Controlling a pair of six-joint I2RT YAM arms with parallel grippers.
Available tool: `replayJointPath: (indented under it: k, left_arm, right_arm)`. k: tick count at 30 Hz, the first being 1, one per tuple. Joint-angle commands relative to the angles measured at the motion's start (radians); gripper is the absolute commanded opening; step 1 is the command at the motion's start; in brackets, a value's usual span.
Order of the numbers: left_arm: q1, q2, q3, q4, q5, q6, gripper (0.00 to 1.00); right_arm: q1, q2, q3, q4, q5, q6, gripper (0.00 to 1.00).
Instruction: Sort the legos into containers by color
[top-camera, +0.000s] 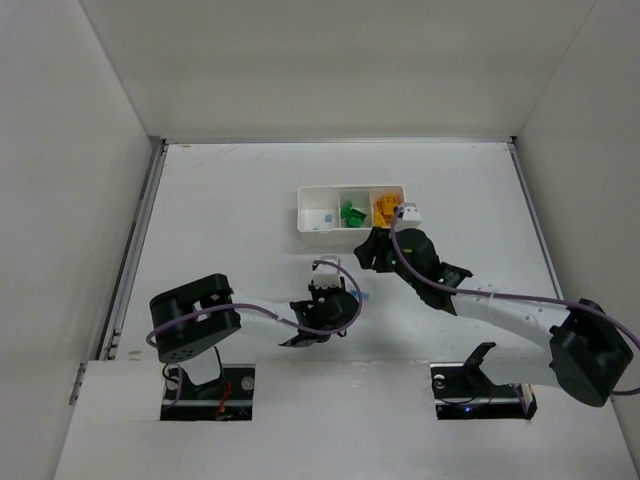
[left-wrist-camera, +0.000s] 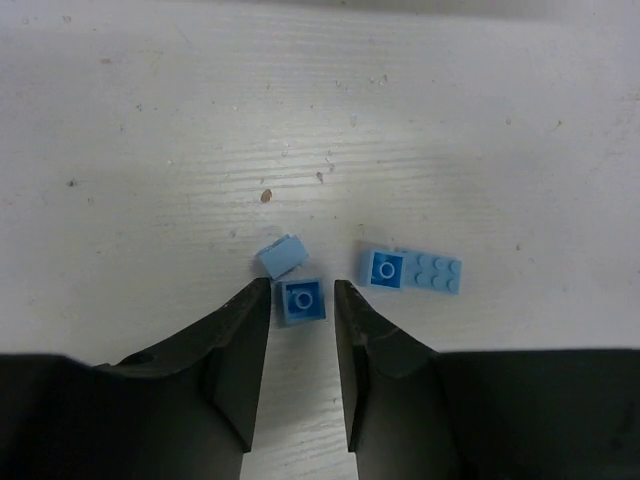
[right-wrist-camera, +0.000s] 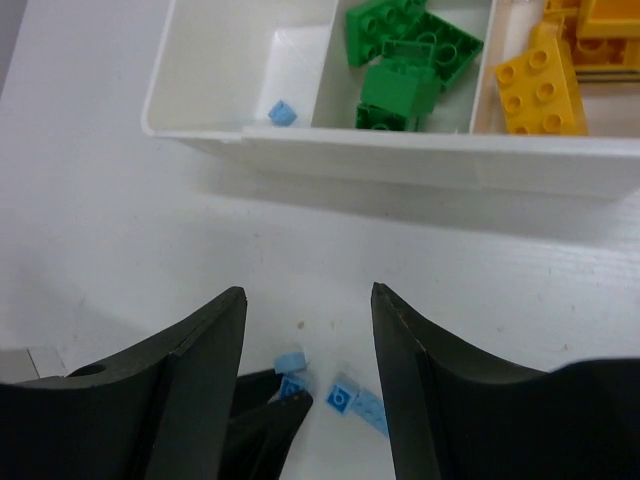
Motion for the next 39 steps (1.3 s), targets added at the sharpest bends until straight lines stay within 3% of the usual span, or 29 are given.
replayJointPath:
  k: [1,5,9,15,22,29,39]
  left_arm:
    - [0.007,0.035,0.039,-0.056,-0.026,0.008,0.25]
    - [0.003,0.034,0.055,-0.111,-0.031,0.005,0.14]
    - [-0.008,-0.02,0.05,-0.154,-0.039,0.011,0.11]
    - [-0.014,-0.182,0.05,-0.214,-0.048,0.035,0.1]
    - [0.156,-0.278,0.096,-0.146,0.015,0.161,0.11]
    - [0.375,-0.187,0.243,-0.028,0.155,0.333,0.11]
    - [0.524,0.076,0.45,-0.02,0.224,0.417,0.15]
  right_arm:
    - [0.021,-0.077,-0.07,0.076,0.022,0.046,0.59]
    - [0.027,-0.106,-0.14,0.072,0.024,0.058,0.58]
    - [0.027,-0.146,-0.196,0.067,0.037,0.076,0.58]
    - [0.05,-0.172,-0.236,0.059,0.034,0.096,0.48]
    - [0.151,-0.094,-0.193,0.041,0.063,0.097,0.42]
    - [0.215,-0.066,-0.183,0.041,0.1,0.116,0.42]
    - [0.277,0.004,-0.111,0.022,0.139,0.101,0.46]
